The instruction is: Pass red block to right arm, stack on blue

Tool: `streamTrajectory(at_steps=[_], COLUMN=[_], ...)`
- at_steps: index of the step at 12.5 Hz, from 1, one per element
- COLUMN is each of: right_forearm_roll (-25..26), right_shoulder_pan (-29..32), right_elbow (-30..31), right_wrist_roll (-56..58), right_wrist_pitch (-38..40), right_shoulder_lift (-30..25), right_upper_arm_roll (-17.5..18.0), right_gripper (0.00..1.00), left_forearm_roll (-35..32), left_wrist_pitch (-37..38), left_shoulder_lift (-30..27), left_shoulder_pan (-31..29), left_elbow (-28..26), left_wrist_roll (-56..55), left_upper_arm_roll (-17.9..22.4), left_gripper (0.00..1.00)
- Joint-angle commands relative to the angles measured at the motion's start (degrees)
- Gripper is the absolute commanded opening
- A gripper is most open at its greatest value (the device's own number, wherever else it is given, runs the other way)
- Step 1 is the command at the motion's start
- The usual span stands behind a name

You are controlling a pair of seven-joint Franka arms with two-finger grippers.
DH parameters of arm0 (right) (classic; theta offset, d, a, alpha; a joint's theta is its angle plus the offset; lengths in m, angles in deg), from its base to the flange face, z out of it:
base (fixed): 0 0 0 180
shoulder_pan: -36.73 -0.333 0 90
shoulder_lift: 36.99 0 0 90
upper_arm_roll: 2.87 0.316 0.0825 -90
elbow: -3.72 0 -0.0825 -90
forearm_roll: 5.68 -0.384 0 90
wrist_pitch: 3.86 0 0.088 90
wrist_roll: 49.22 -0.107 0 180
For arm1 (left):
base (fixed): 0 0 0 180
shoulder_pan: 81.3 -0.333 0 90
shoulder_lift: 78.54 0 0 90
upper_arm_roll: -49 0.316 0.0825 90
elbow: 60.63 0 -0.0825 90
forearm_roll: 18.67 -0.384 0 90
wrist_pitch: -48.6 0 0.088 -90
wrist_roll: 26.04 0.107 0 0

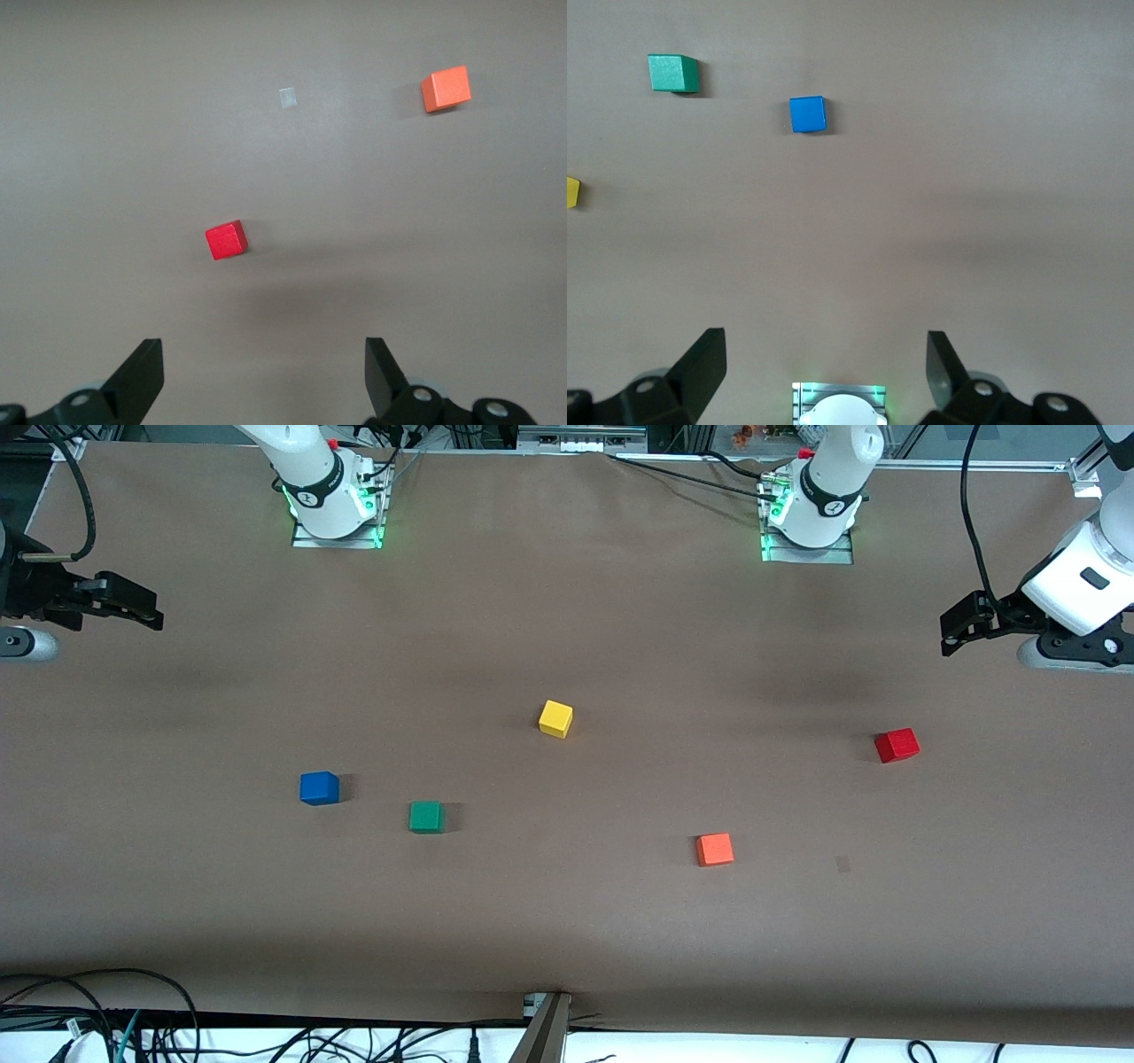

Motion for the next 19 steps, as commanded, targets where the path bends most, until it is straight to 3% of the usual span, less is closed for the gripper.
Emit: streamTrajectory(at_steps=[1, 19], right_forearm_roll=[0.56, 0.39], right_shoulder_pan=[0.26, 0.17], right_elbow=[-1.27, -1.27], right_wrist_roll=[0.68, 0.68], right_wrist_pitch=[1.03, 1.03], right_shoulder_lift=[0.26, 0.26], right_upper_arm_roll=[0.25, 0.25], right_gripper=[1.0, 1.0], left_forearm_roll=[-0.96, -1.84], left_wrist_pitch=[1.23, 6.93], left_shoulder_lift=[0.76, 2.16], left_shoulder_pan=[0.22, 0.31], left_elbow=[1.62, 2.59], left_wrist_roll=[-0.5, -0.5], left_upper_arm_roll=[-0.25, -0.77], left_gripper=[1.0, 1.0])
